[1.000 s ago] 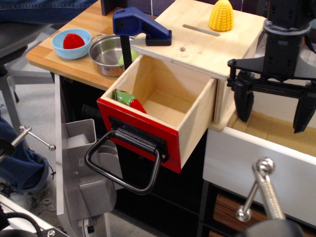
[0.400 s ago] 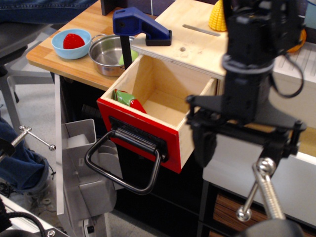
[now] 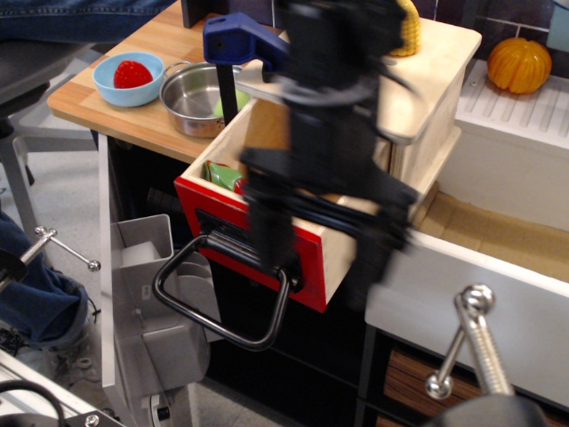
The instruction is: Close drawer of box
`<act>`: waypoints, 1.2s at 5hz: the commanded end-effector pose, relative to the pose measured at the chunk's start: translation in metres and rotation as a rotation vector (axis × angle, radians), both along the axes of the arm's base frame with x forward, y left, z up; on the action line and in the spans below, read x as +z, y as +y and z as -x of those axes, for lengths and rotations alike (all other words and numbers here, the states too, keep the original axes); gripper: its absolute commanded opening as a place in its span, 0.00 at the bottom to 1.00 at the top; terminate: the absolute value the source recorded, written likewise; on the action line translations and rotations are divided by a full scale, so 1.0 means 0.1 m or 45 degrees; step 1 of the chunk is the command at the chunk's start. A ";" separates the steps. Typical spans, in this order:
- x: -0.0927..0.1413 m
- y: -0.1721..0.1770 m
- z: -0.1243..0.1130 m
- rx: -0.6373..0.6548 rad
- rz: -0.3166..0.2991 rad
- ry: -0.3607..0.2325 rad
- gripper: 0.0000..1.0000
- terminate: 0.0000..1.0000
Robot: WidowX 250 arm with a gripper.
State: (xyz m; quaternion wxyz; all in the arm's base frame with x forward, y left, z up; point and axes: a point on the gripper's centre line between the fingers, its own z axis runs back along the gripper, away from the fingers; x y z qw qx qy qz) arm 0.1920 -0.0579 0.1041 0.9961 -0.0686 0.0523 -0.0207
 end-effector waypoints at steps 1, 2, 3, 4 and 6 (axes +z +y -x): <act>0.05 0.56 -0.07 -0.021 -0.087 -0.137 1.00 0.00; 0.00 0.80 -0.22 0.004 -0.128 -0.145 1.00 0.00; -0.08 0.80 -0.27 0.026 -0.160 -0.175 1.00 0.00; -0.14 0.77 -0.35 0.065 -0.189 -0.199 1.00 0.00; -0.13 0.69 -0.32 0.087 -0.175 -0.232 1.00 0.00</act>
